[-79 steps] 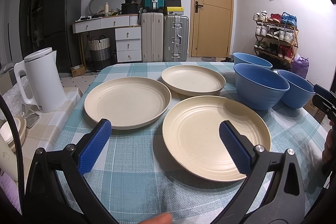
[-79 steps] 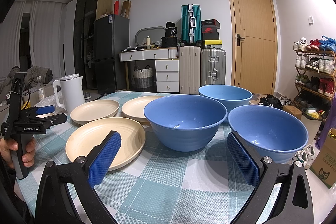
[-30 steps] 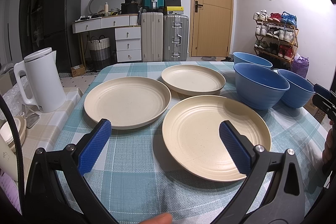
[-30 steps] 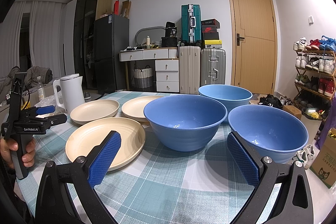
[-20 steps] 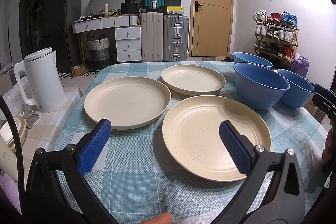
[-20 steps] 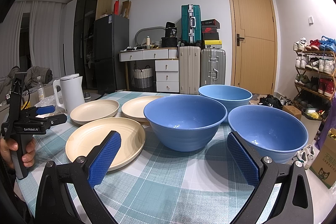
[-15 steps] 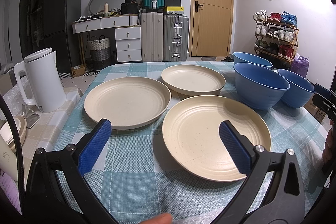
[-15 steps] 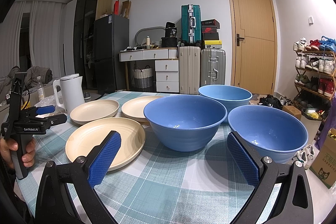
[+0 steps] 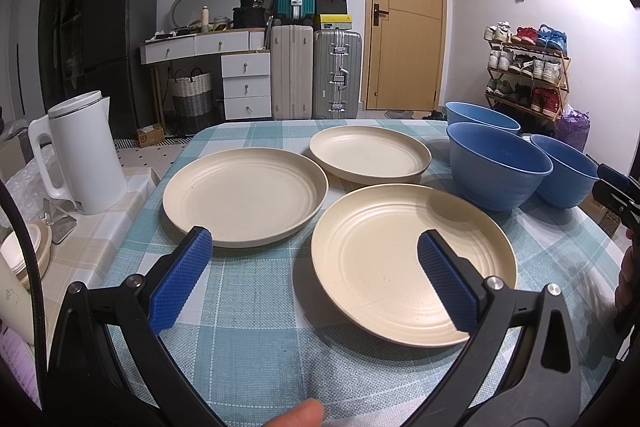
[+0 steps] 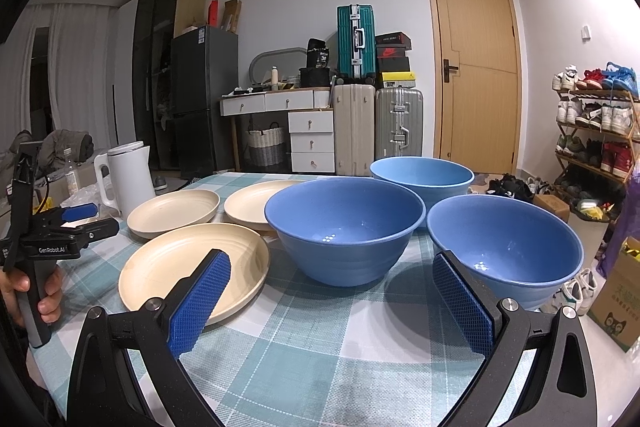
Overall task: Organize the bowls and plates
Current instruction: 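Move both grippers forward toward the rim of the nearest cream plate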
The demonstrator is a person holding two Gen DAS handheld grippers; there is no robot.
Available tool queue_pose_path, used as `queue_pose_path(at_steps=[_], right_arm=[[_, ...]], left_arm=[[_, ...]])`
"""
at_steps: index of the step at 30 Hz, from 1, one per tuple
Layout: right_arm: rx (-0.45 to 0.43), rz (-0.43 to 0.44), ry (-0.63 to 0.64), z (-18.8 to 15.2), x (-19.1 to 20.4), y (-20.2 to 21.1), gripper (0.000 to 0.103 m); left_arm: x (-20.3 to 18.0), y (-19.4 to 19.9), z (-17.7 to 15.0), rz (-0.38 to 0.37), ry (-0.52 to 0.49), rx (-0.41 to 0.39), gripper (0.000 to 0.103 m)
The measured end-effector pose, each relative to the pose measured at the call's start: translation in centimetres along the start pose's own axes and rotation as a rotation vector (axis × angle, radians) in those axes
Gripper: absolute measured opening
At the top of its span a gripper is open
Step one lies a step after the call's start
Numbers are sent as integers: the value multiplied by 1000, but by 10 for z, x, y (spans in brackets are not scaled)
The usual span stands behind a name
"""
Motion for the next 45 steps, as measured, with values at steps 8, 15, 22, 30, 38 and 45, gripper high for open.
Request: queue_pose_path(at_steps=[8, 15, 22, 30, 38, 45], right_arm=[[34, -17, 7, -1, 0, -6, 103], [43, -19, 10, 6, 3, -6, 103], [89, -23, 4, 22, 12, -10, 103], [173, 9, -7, 41, 36, -23, 103], [206, 50, 25, 63, 69, -43, 103], [230, 70, 40, 82, 91, -70, 103]], left_arm=[[7, -2, 2, -16, 26, 15, 103], [13, 4, 14, 19, 31, 31, 103], [21, 12, 24, 53, 50, 68, 103], [46, 14, 38, 115, 105, 110, 103], [86, 6, 43, 151, 224, 150, 103], [116, -3, 51, 207, 270, 159, 103]])
Point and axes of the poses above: each gripper's, at about its wrist camera, not at the fingertips, and y roughly against the way its jaws point, x to its left, z to its top, the point moved 2 cm from there along -y, roughly the way its jaws point, and after that the axes turned 1 degree about -x, right-handed, at the moved point
